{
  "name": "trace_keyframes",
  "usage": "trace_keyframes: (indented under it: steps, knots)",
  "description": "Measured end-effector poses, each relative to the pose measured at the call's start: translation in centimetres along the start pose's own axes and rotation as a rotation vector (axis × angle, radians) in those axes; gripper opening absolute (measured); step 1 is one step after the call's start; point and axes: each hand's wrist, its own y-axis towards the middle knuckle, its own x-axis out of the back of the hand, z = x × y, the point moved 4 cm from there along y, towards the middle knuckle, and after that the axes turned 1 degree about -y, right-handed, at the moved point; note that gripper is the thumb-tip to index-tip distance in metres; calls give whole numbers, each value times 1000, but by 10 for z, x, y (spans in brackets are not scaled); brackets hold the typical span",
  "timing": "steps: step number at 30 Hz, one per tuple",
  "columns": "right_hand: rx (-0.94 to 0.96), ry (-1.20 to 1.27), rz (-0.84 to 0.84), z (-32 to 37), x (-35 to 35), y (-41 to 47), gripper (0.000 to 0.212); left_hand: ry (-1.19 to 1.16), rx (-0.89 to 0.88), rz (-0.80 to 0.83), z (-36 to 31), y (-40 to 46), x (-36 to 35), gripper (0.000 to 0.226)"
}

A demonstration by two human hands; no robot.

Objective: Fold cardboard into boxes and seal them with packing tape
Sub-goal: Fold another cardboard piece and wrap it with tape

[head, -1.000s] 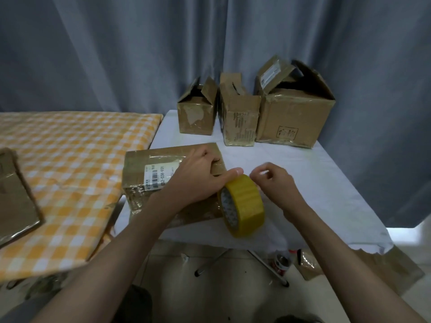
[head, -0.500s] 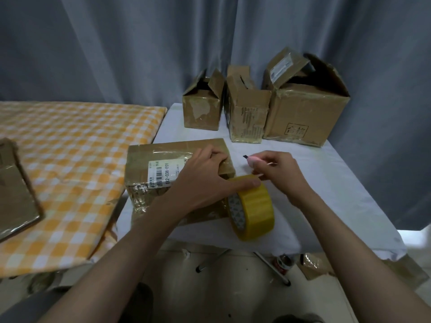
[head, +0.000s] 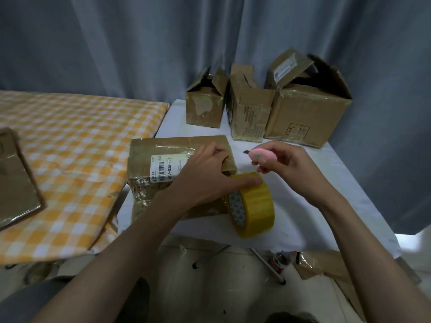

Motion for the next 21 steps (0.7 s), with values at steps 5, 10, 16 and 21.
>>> trace_keyframes:
  steps: [5, 10, 16, 21]
  knots:
    - [130, -224, 33, 7, -9, 0, 19, 8, -15, -23, -1, 1, 0, 102]
    - [184, -258, 20, 12, -10, 1, 20, -1, -12, -24, 0, 1, -1, 104]
    - [166, -281, 7, 11, -7, 1, 21, 11, -2, -3, 0, 2, -1, 108]
    - [194, -315, 15, 15, -8, 1, 21, 13, -2, 4, 0, 1, -1, 109]
